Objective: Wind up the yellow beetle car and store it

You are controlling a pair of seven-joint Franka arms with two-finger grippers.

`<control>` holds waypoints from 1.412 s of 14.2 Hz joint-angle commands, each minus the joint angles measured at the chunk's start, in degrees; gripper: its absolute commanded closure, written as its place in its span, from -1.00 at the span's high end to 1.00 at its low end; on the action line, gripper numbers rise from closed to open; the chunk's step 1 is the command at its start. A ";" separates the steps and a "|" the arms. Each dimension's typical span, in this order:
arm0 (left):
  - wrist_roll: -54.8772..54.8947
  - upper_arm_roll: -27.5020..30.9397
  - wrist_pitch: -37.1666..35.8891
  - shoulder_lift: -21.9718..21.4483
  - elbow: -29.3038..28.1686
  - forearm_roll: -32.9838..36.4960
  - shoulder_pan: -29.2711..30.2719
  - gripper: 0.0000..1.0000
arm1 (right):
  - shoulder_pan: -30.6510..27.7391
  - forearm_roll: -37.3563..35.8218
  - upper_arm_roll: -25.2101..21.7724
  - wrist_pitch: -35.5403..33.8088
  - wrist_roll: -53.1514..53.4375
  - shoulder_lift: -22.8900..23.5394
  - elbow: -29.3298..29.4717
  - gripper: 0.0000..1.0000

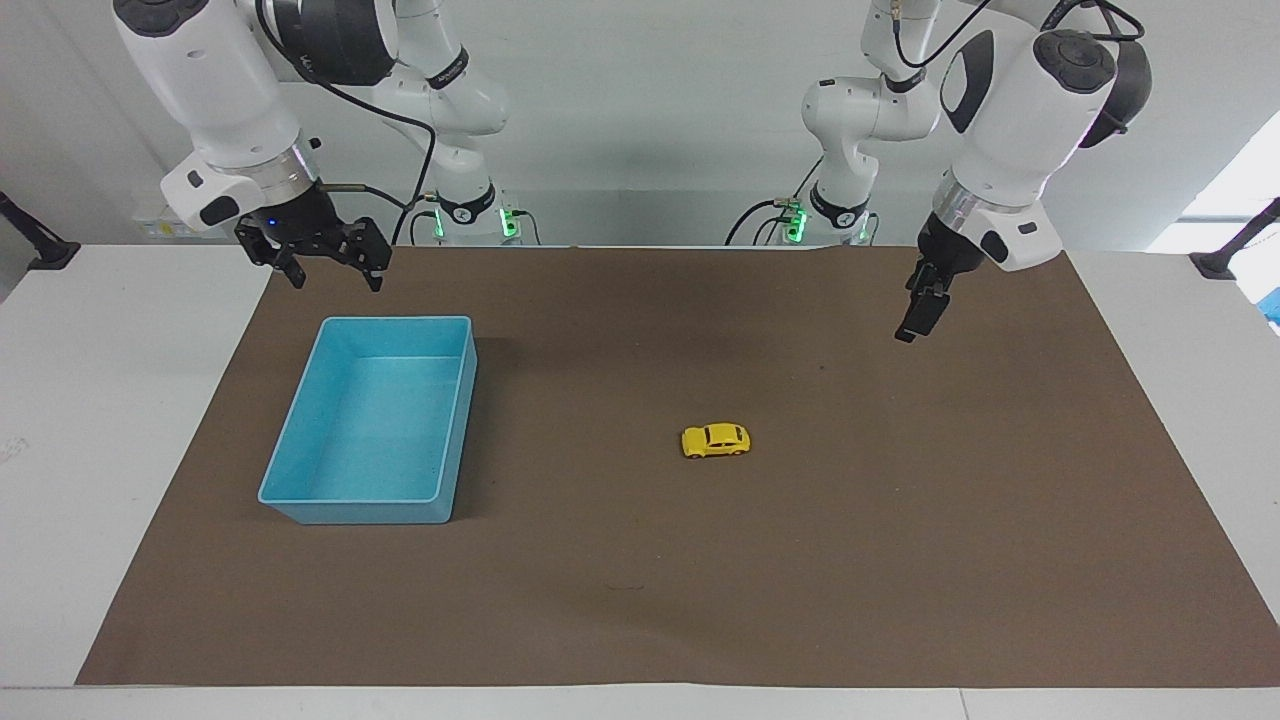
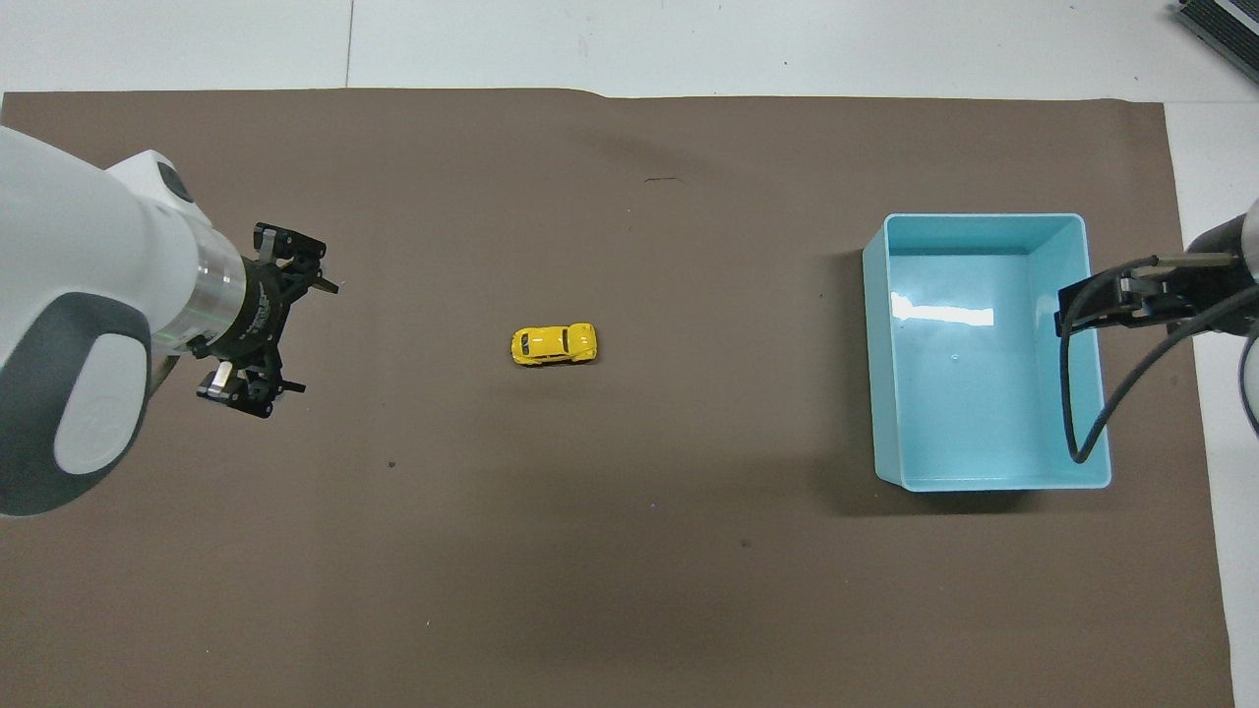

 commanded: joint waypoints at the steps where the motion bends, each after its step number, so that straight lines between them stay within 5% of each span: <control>1: -10.89 0.92 4.87 2.75 -0.61 -0.45 -3.70 1.00 | -0.26 0.76 0.31 -0.83 0.25 -0.39 -0.34 1.00; 12: -35.79 1.00 22.19 16.03 -0.53 -0.45 -13.28 1.00 | -0.26 0.76 0.40 -1.01 0.16 -0.39 -0.34 1.00; 20: -43.09 1.18 30.80 20.43 -3.77 -0.36 -17.68 1.00 | -0.26 0.76 0.40 -0.92 0.16 -0.74 -0.78 1.00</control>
